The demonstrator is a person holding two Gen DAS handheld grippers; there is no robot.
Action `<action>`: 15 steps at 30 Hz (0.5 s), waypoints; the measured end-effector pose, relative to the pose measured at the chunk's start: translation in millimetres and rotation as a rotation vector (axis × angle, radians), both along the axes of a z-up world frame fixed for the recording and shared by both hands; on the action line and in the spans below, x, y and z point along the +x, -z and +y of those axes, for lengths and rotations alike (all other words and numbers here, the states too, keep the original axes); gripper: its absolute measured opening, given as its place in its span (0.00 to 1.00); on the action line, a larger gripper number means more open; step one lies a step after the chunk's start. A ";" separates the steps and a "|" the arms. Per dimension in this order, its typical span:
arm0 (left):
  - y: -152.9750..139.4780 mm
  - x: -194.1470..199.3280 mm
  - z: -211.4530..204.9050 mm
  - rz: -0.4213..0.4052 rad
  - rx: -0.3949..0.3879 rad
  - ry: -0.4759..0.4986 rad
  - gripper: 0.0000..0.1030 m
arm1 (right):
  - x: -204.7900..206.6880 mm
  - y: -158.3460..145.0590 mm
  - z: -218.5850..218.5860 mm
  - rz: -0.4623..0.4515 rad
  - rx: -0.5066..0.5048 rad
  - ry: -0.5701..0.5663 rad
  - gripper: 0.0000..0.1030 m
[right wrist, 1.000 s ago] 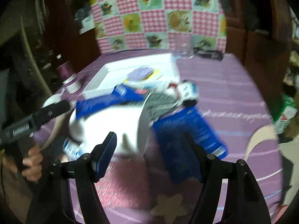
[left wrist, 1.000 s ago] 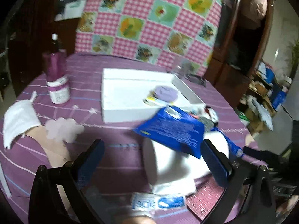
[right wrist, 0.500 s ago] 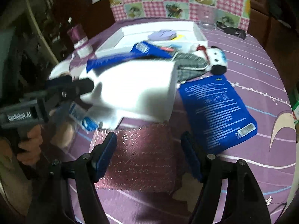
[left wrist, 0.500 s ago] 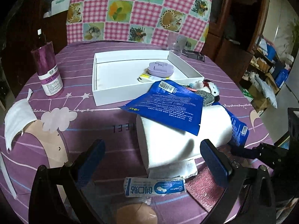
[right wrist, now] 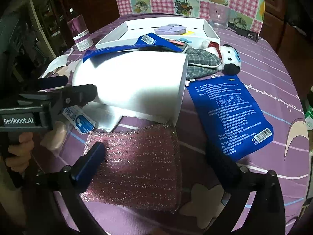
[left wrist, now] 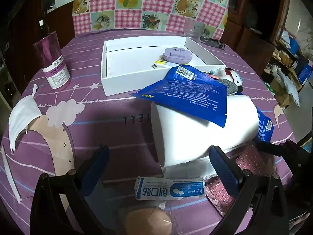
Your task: Organize soft objects
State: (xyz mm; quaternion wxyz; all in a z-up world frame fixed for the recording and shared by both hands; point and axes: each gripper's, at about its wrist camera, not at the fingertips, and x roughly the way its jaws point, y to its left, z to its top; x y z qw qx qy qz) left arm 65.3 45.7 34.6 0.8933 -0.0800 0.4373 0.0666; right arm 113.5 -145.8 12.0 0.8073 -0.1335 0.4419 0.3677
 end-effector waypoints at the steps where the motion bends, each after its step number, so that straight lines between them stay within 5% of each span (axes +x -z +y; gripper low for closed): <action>1: 0.0 -0.1 0.0 0.000 0.000 0.000 1.00 | -0.3 -0.3 -0.4 0.004 -0.001 -0.006 1.00; 6: -2.7 -1.5 0.7 -0.012 0.000 -0.001 1.00 | 5.5 -9.2 -10.8 0.045 0.078 0.035 0.97; 12: -8.0 -3.3 4.3 -0.029 -0.014 -0.014 1.00 | 1.3 -33.9 -31.1 -0.036 0.181 0.163 0.96; 15: -8.2 -2.8 5.3 -0.027 -0.015 -0.020 1.00 | 0.2 -36.9 -31.6 0.010 0.206 0.125 0.82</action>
